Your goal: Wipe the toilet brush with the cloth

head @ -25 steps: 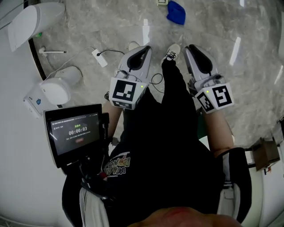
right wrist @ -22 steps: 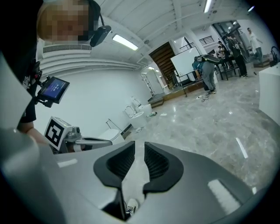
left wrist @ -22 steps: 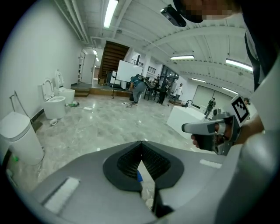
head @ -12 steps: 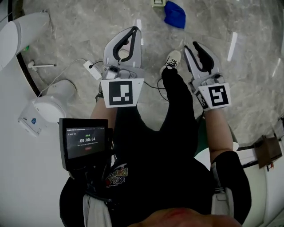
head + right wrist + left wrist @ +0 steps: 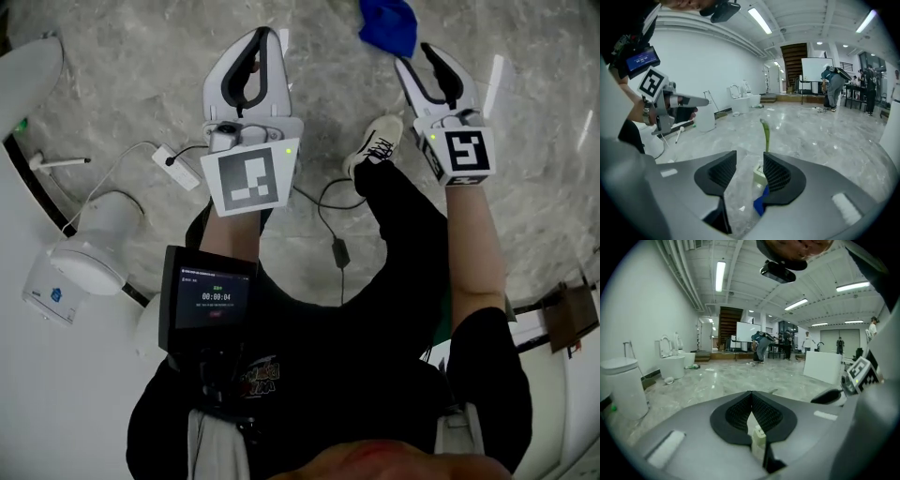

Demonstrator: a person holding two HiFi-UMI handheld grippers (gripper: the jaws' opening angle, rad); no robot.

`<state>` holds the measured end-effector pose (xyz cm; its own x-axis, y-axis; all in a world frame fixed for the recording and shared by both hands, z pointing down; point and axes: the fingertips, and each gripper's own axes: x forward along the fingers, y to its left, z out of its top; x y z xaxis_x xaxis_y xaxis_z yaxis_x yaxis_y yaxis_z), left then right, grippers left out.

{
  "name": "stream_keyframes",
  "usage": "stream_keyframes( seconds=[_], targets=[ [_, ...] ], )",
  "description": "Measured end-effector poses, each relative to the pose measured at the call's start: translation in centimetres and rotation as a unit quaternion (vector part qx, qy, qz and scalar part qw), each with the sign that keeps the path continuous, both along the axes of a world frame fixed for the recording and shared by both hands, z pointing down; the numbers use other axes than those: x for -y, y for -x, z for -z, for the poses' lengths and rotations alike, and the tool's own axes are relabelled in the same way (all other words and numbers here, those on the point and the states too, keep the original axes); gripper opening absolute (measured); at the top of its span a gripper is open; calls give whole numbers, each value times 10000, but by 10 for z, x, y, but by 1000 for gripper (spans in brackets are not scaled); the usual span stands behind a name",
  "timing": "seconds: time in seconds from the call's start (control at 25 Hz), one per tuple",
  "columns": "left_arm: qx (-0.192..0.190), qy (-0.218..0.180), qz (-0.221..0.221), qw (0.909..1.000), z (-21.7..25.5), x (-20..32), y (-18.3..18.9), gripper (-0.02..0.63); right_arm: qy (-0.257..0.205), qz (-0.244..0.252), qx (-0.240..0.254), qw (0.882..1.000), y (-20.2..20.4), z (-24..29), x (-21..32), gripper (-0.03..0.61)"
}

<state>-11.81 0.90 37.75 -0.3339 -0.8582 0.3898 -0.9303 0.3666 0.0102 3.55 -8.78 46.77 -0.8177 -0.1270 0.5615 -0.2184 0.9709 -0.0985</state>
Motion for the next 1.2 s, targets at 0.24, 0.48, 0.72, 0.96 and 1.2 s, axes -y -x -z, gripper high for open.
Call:
stream_keyframes(
  seconds=[0.24, 0.48, 0.72, 0.96, 1.2],
  targets=[
    [-773, -796, 799, 9906, -74, 10, 24, 11, 14, -245, -631, 9977, 8, -153, 26, 227],
    [-230, -1032, 375, 9937, -134, 50, 31, 11, 274, -785, -1025, 9913, 7, -275, 59, 270],
    [-265, -1316, 89, 9909, -163, 98, 31, 11, 447, -1026, -1617, 9805, -14, -353, 79, 285],
    [-99, -1356, -286, 9903, -156, 123, 12, 11, 692, -1226, -2028, 9690, -33, -386, 92, 339],
    [-52, -1378, -337, 9899, -150, 130, 15, 11, 1326, -1632, -2177, 9531, -32, -406, 91, 363]
  ],
)
